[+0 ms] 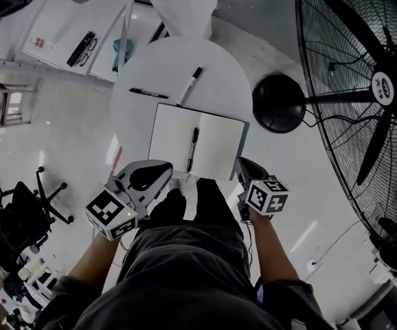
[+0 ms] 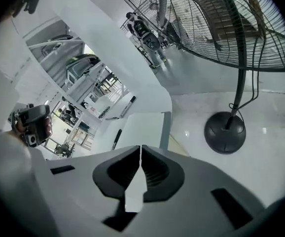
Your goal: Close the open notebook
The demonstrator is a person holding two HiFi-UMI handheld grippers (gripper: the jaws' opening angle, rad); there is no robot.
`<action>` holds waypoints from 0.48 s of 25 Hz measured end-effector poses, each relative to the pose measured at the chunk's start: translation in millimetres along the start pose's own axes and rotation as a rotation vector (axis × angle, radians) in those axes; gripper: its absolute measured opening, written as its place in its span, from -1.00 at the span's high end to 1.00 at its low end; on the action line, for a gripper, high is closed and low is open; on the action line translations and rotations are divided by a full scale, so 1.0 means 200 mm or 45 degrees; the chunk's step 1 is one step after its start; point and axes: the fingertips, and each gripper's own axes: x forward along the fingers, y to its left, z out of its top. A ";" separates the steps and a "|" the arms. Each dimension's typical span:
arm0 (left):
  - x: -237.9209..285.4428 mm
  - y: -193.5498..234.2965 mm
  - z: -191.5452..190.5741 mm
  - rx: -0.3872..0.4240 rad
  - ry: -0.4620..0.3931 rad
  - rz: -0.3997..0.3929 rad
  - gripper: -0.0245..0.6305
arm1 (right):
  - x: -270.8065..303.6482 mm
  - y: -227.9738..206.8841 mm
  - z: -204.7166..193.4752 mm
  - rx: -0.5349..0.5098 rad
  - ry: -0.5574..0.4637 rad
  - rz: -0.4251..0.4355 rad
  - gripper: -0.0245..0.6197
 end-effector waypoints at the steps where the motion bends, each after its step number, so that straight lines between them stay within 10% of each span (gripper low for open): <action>1: 0.01 0.00 -0.01 -0.003 0.008 -0.001 0.88 | 0.01 -0.02 -0.01 0.010 0.003 -0.007 0.85; 12: 0.04 0.02 -0.06 -0.006 0.045 0.000 0.88 | 0.08 -0.13 -0.07 0.089 0.027 -0.033 0.67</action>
